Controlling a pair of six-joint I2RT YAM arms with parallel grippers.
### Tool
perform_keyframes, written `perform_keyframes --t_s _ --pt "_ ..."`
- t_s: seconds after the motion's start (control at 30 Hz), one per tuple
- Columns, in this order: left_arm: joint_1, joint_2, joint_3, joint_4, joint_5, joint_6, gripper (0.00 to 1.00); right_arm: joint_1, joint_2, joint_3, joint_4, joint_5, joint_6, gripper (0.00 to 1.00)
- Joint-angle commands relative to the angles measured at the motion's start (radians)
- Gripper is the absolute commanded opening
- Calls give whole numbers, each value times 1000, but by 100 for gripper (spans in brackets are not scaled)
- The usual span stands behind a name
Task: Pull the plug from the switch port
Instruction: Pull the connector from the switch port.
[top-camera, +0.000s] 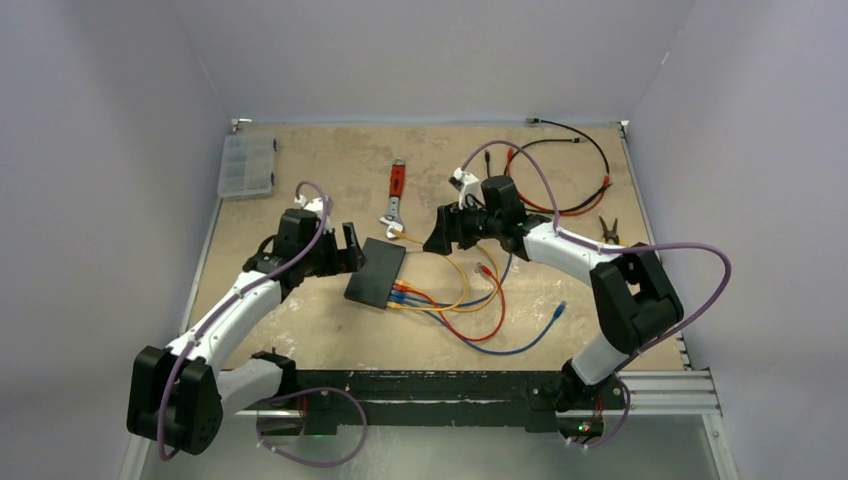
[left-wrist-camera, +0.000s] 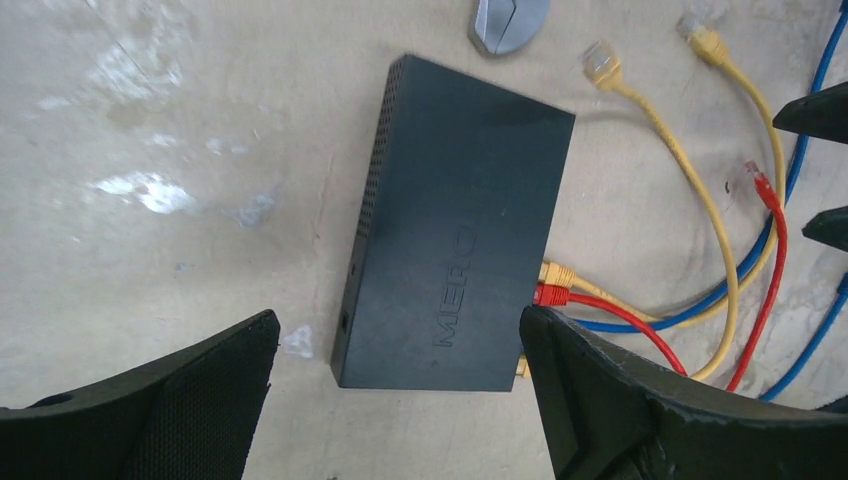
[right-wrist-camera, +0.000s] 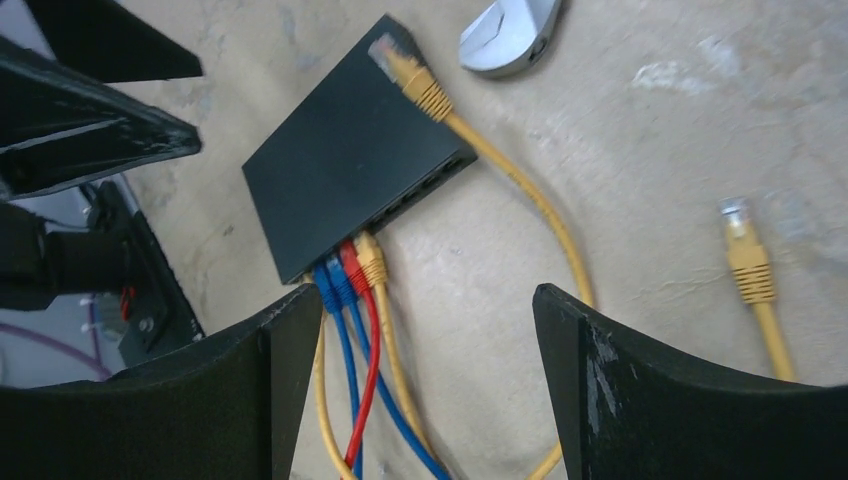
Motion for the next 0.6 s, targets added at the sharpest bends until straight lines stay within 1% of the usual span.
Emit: perform_keyframes --t_s 0.0,0.2,0.37,0.57 --pt "4 28 -70 137 94 -101 91 9 -21 -40 106 -104 48 79" --pt "4 42 -92 149 44 -114 90 16 38 -77 161 -178 95 69" --pt "4 62 -99 150 21 -111 89 26 70 -113 193 -198 115 66" --pt "4 98 -120 191 39 -109 85 44 130 -124 210 -204 120 62"
